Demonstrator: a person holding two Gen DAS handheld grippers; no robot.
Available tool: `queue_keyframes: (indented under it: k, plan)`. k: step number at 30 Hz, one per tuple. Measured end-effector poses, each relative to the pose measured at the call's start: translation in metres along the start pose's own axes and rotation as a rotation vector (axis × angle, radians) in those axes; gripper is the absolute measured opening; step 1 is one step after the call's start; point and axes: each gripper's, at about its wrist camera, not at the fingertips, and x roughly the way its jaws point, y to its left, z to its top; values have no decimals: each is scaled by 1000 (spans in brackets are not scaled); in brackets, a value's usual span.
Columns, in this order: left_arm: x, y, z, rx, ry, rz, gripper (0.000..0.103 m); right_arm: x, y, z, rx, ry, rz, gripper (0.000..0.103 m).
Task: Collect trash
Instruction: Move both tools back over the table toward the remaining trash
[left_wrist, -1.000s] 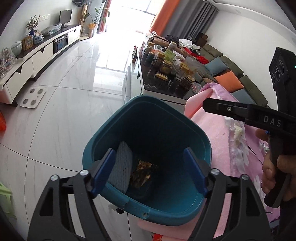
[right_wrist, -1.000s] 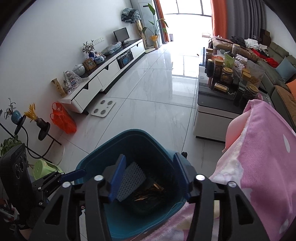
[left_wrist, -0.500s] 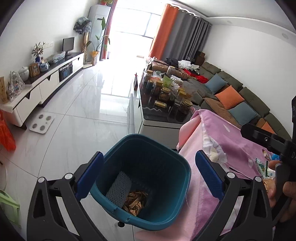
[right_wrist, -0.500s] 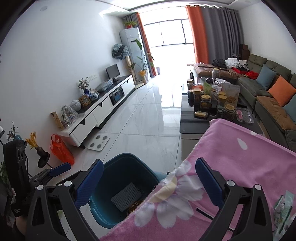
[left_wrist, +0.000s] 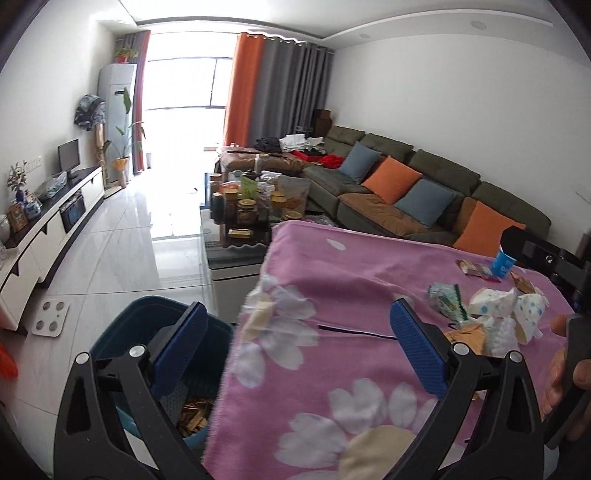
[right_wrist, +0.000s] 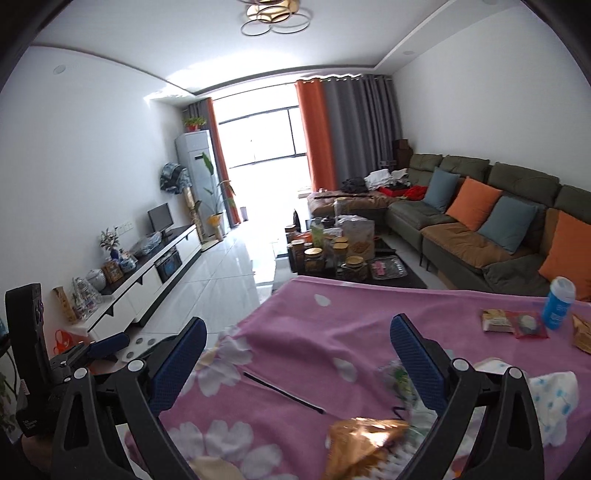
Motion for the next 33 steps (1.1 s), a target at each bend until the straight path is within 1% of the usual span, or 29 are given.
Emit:
queue_keyframes:
  k: [3,6,10,12,16,20,22,24,29,33]
  plan:
    - [4,-33,-9,46,7,-61,97,-24,-35,-14,31,-8,-83,96]
    - [10,-64,-20,81,34,-133,97,-44,-68,-33,61,4,-166,96]
    - [13,-100,-36,139,56,-203,97,-64,-102,-57,95,32,-244,96]
    - [15,-115,-43,160,68,-229,97,-71,-115,-67,116,41,-268,96]
    - [21,-137,-57,193,103,-281,97,-82,-127,-85,129,58,-292,96]
    - [22,-153,-68,236,123,-334,97,-83,-128,-99,121,85,-271,96]
    - [24,-155,-69,251,123,-332,97,-81,-121,-103,92,110,-247,96]
    - [28,-151,-66,235,133,-336,97,-80,-113,-108,69,124,-213,96]
    - [38,-137,-57,186,143,-311,97,-74,-95,-117,10,163,-155,96]
    - [48,-135,-50,168,154,-312,97,-65,-82,-121,-22,192,-121,95]
